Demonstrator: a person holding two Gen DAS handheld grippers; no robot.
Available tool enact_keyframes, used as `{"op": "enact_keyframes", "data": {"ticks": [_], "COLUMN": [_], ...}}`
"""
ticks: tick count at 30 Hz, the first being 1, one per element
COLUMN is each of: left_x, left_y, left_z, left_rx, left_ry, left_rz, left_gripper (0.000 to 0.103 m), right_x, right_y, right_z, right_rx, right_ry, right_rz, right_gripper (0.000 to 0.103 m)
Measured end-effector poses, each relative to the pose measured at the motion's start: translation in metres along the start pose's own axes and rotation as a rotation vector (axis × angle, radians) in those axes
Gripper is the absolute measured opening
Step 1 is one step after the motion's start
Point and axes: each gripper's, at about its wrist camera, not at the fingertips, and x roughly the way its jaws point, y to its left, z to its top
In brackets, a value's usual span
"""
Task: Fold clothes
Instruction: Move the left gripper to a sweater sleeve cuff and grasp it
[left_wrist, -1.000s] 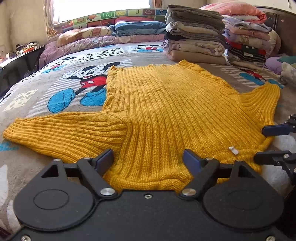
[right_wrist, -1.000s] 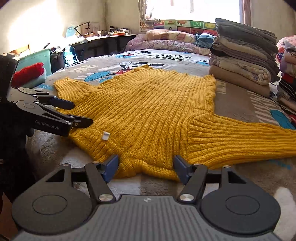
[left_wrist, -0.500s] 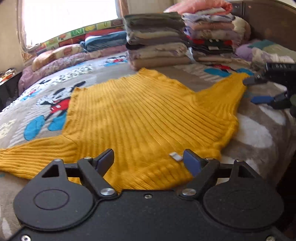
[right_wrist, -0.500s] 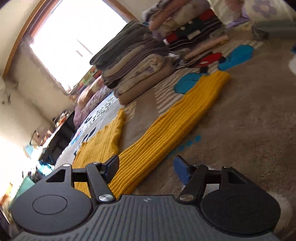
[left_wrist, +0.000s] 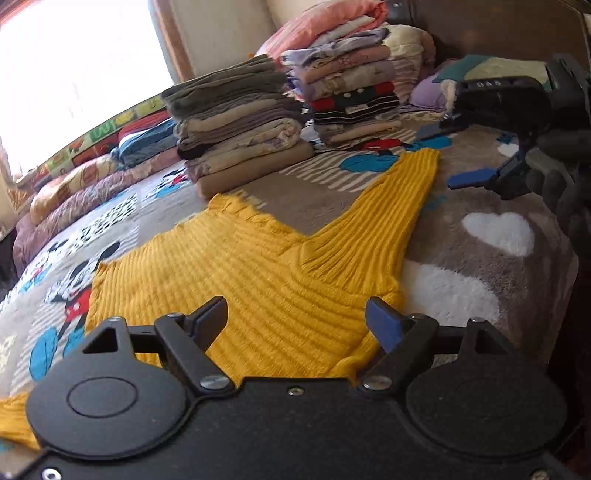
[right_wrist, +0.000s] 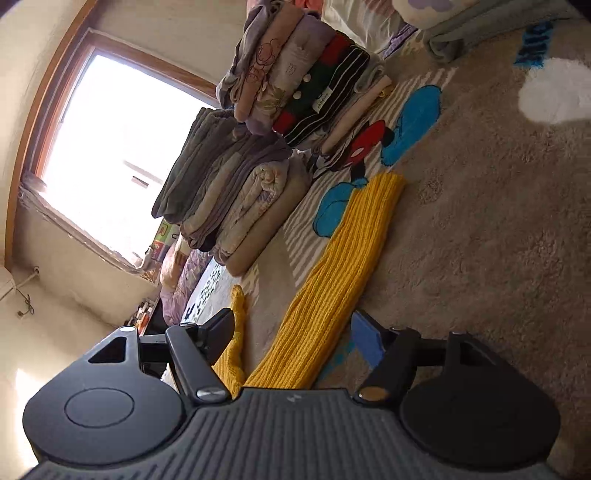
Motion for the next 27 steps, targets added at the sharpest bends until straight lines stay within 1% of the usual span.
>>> {"op": "enact_keyframes", "data": {"ticks": [3, 6, 8, 10, 13, 17, 18, 22, 25, 26, 27], "left_x": [0.019, 0.041, 0.054, 0.068, 0.090, 0.118, 0.124, 0.147, 0.155, 0.157, 0.160], "left_y": [-0.034, -0.062, -0.078, -0.096, -0.111, -0.127, -0.131, -0.145, -0.143, -0.142, -0.141], "left_z": [0.017, 0.031, 0.039, 0.048, 0.056, 0.069, 0.072, 0.085, 0.098, 0.103, 0.107], "left_rx": [0.129, 0.215, 0.274, 0.352, 0.455, 0.563, 0.588, 0.670, 0.630, 0.617, 0.604], "left_ry": [-0.002, 0.004, 0.005, 0.004, 0.002, -0.002, -0.004, -0.001, 0.021, 0.029, 0.036], "left_rz": [-0.033, -0.044, -0.038, -0.021, 0.020, 0.071, 0.080, 0.109, 0.091, 0.085, 0.078], "left_gripper": [0.082, 0.078, 0.074, 0.061, 0.049, 0.044, 0.041, 0.035, 0.033, 0.029, 0.022], "right_x": [-0.004, -0.009, -0.012, -0.017, -0.023, -0.027, -0.028, -0.034, -0.040, -0.042, -0.043], "right_y": [-0.007, -0.015, -0.022, -0.029, -0.039, -0.050, -0.051, -0.061, -0.067, -0.069, -0.070], "right_z": [0.006, 0.016, 0.022, 0.026, 0.032, 0.036, 0.037, 0.040, 0.041, 0.042, 0.042], "right_rx": [0.033, 0.063, 0.093, 0.121, 0.154, 0.192, 0.198, 0.241, 0.267, 0.273, 0.278], "right_ry": [-0.028, -0.069, -0.100, -0.131, -0.165, -0.193, -0.200, -0.252, -0.297, -0.310, -0.320], "right_rz": [0.012, 0.014, 0.012, 0.011, 0.004, -0.002, -0.005, -0.011, -0.017, -0.020, -0.023], "right_gripper": [0.071, 0.071, 0.071, 0.071, 0.071, 0.071, 0.071, 0.071, 0.071, 0.071, 0.071]}}
